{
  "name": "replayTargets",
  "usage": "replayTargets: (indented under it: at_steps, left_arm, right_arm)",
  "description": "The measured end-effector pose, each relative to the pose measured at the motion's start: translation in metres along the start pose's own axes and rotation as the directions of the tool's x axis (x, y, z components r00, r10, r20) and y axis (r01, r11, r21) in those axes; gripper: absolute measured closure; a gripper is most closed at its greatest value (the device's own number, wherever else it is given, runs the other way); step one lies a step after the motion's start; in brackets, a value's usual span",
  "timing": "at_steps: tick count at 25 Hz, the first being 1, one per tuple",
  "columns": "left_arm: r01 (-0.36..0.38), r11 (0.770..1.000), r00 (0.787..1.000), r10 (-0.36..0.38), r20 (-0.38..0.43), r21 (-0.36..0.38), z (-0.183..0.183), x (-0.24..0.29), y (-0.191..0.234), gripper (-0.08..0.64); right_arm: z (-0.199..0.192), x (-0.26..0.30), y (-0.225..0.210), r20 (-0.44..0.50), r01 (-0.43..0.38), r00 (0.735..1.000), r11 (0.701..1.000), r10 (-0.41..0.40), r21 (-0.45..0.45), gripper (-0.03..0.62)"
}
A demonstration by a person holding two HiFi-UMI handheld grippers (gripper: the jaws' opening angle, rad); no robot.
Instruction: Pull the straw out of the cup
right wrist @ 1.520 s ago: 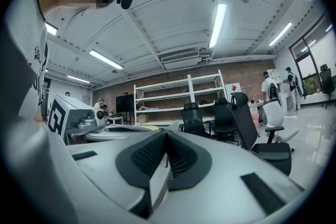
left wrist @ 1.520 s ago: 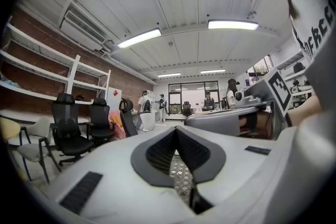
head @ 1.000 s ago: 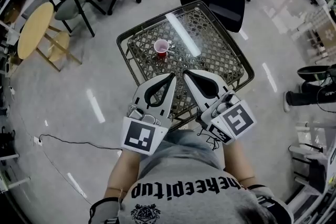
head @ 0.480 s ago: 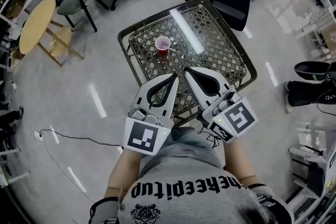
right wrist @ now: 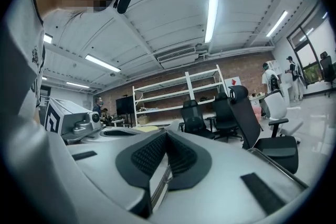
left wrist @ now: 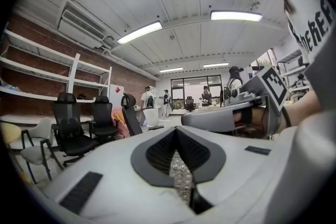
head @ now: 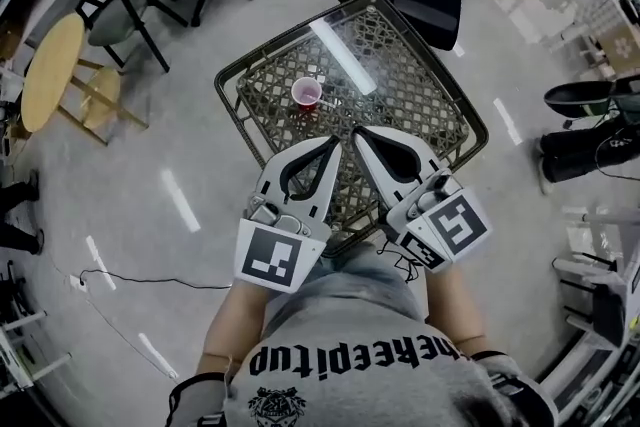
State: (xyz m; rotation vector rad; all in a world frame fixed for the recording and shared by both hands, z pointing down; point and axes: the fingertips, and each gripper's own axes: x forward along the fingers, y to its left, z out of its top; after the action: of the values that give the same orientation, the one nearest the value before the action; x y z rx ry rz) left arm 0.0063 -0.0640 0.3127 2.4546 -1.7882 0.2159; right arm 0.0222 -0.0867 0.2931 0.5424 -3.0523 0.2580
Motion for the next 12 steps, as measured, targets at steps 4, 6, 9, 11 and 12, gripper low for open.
replayTargets:
  at_steps: [4, 6, 9, 11, 12]
  left_arm:
    - [0.025, 1.000, 1.000, -0.025, -0.013, -0.014, 0.000, -0.002, 0.020, 0.546]
    - [0.037, 0.999, 0.999, -0.037, -0.019, -0.018, -0.001, -0.002, 0.030, 0.546]
    - [0.063, 0.998, 0.998, -0.063, -0.028, -0.022, -0.003, 0.001, 0.041, 0.546]
    - [0.083, 0.996, 0.996, -0.083, -0.035, -0.022, -0.007, 0.005, 0.046, 0.546]
    - [0.092, 0.995, 0.995, -0.093, -0.037, -0.021, -0.009, 0.007, 0.048, 0.545]
  right_arm:
    - [0.005, 0.018, 0.001, -0.005, 0.030, 1.000, 1.000, -0.030, 0.008, 0.580]
    - [0.004, 0.026, 0.002, -0.012, 0.043, 0.999, 0.999, -0.043, 0.012, 0.580]
    - [0.003, 0.036, 0.000, -0.020, 0.067, 0.998, 0.998, -0.066, 0.019, 0.580]
    - [0.001, 0.040, -0.003, -0.022, 0.083, 0.996, 0.996, -0.082, 0.023, 0.580]
    - [0.000, 0.042, -0.005, -0.023, 0.091, 0.996, 0.996, -0.090, 0.025, 0.580]
